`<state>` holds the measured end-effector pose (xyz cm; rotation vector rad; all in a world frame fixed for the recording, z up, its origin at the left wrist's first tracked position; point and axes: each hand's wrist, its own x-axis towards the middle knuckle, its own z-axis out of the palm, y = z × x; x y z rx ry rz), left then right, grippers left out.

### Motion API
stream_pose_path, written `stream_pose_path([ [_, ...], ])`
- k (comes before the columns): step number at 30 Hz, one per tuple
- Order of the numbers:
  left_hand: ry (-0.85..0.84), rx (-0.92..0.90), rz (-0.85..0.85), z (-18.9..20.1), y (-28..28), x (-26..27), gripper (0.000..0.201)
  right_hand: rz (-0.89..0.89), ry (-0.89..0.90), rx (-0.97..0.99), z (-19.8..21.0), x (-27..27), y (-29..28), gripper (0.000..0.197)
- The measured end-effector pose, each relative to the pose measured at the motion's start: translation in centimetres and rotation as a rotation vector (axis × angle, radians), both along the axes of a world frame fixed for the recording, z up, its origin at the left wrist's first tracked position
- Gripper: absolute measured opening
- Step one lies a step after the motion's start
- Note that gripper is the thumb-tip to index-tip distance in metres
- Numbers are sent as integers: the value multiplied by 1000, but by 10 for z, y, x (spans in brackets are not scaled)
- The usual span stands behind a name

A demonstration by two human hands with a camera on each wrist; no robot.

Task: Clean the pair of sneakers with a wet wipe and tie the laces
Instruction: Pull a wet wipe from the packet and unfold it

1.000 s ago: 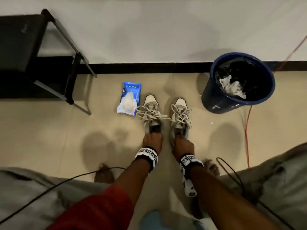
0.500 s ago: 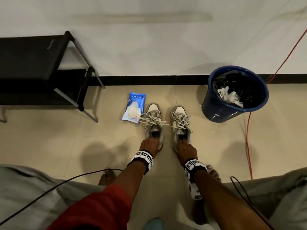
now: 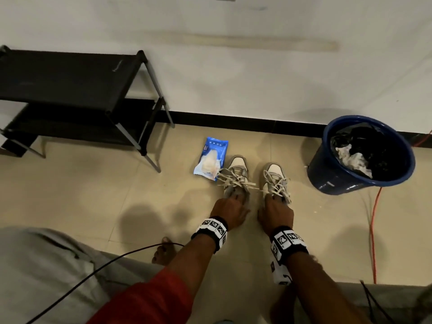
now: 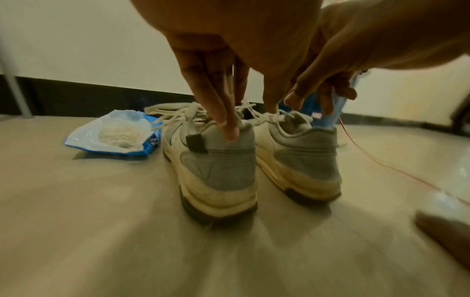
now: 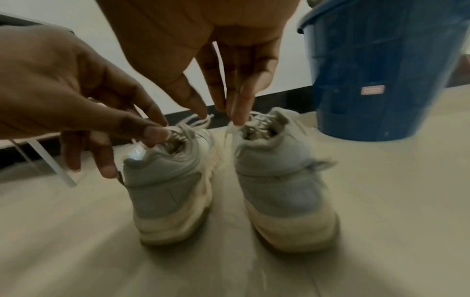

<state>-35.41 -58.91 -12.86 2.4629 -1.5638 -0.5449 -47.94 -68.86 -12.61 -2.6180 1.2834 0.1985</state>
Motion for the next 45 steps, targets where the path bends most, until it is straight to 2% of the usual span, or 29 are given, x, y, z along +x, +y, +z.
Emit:
stream_pose_path([
  [3,57,-142,237,7,-7,30,32,28,-208,15,17,50,-14,19],
  [7,63,-111,464,-20,-12,96,23,27,-321,229,7,143,-49,13],
  [12,149,-121,669,-61,-28,163,24,229,-155,289,-32,245,-68,18],
  [14,199,-136,722,-72,-41,177,24,263,-89,255,-52,268,-71,22],
  [16,228,-153,731,-82,-54,185,24,294,-12,193,-70,285,-73,18],
  [20,212,-153,747,-90,-69,186,20,299,42,91,-80,296,-77,13],
  [24,260,-167,763,-94,-67,188,38,286,22,91,-77,295,-82,3],
  [28,323,-204,787,-99,-59,190,41,299,4,159,-75,292,-85,14],
  [31,353,-183,790,-101,-53,190,51,328,7,103,-75,292,-80,10],
  [34,387,-199,803,-104,-49,191,53,341,15,110,-74,292,-78,14],
  [37,401,-252,808,-103,-49,192,51,243,-88,206,-72,288,-86,11],
  [40,405,-290,808,-101,-51,190,50,102,-295,347,-68,279,-98,11],
  [45,419,-347,838,-95,-54,182,44,19,-454,574,-67,263,-111,5],
])
